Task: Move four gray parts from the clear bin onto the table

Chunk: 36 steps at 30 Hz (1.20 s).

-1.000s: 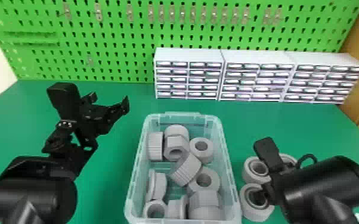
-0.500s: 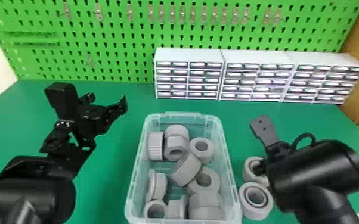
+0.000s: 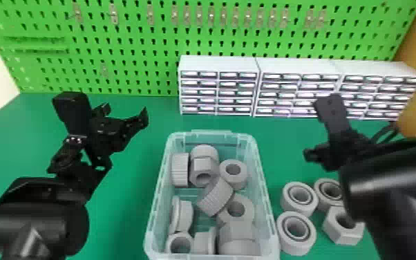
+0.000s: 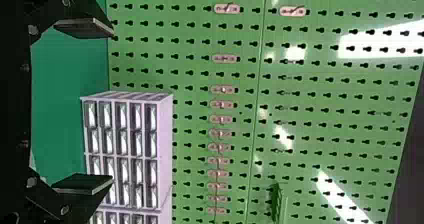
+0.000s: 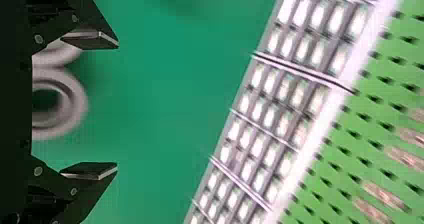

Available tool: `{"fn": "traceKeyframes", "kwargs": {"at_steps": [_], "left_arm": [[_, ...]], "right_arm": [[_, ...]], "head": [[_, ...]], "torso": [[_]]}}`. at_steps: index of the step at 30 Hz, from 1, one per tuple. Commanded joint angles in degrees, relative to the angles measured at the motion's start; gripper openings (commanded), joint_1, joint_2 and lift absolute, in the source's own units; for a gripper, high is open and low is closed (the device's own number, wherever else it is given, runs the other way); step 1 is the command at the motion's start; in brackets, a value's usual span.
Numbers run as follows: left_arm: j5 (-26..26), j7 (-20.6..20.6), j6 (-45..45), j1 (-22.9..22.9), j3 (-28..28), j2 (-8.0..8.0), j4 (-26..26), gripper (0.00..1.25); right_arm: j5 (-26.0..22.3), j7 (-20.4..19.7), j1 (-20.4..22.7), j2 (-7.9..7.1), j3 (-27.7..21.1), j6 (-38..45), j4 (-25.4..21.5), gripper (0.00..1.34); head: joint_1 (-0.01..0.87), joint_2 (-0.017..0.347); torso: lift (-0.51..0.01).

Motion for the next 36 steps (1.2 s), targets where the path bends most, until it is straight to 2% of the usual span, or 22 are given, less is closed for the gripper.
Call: {"fn": "traceKeyframes", "kwargs": {"at_steps": [1, 3, 6, 10, 17, 20, 25, 30, 36], "left_arm": [[-0.9, 0.0, -1.0, 0.1, 1.0, -0.08, -0.1, 1.01], [-2.2, 0.0, -1.3, 0.0, 1.3, -0.17, -0.4, 1.01], [-1.9, 0.0, -1.4, -0.2, 1.3, -0.17, -0.6, 1.01], [-0.9, 0.1, -1.4, -0.8, 1.1, -0.17, -0.9, 1.01], [-4.8, 0.1, -1.4, -2.1, -2.3, -0.08, -1.5, 1.01], [-5.4, 0.1, -1.7, -2.1, -3.1, 0.01, -1.5, 1.01], [-5.7, 0.1, -2.2, -2.2, -2.5, 0.71, -2.6, 1.01], [-6.7, 0.1, -2.9, -1.5, -1.8, 0.89, -3.6, 1.01], [-6.9, 0.1, -2.9, -1.7, -2.8, 1.15, -3.3, 1.01]], "right_arm": [[-2.5, 0.0, -1.7, -0.25, -2.8, -6.9, 1.0, 0.94], [-5.2, 0.0, -2.1, -0.25, -4.6, -11.1, 2.7, 0.94], [-9.2, 0.0, -2.6, 0.55, -7.2, -16.5, 3.9, 0.93], [-11.1, 0.0, -3.4, 1.78, -8.6, -20.3, 4.0, 0.93], [-20.4, -0.1, -0.5, 3.45, -12.7, -33.1, 7.8, 0.94], [-22.5, -0.1, 1.5, 4.41, -14.2, -37.5, 7.9, 0.94], [-25.7, -0.1, 3.7, 5.64, -15.6, -40.2, 7.8, 0.94], [-26.9, -0.1, 3.9, 5.47, -15.8, -42.1, 7.1, 0.93], [-27.1, -0.1, 4.9, 5.38, -18.5, -41.8, 5.6, 0.93]], "head": [[0.678, 0.034], [0.678, 0.034], [0.678, 0.034], [0.678, 0.034], [0.678, 0.034], [0.678, 0.034], [0.678, 0.034], [0.678, 0.034], [0.678, 0.034]], "torso": [[-0.05], [-0.05], [-0.05], [-0.05], [-0.05], [-0.05], [-0.05], [-0.05], [-0.05]]}}
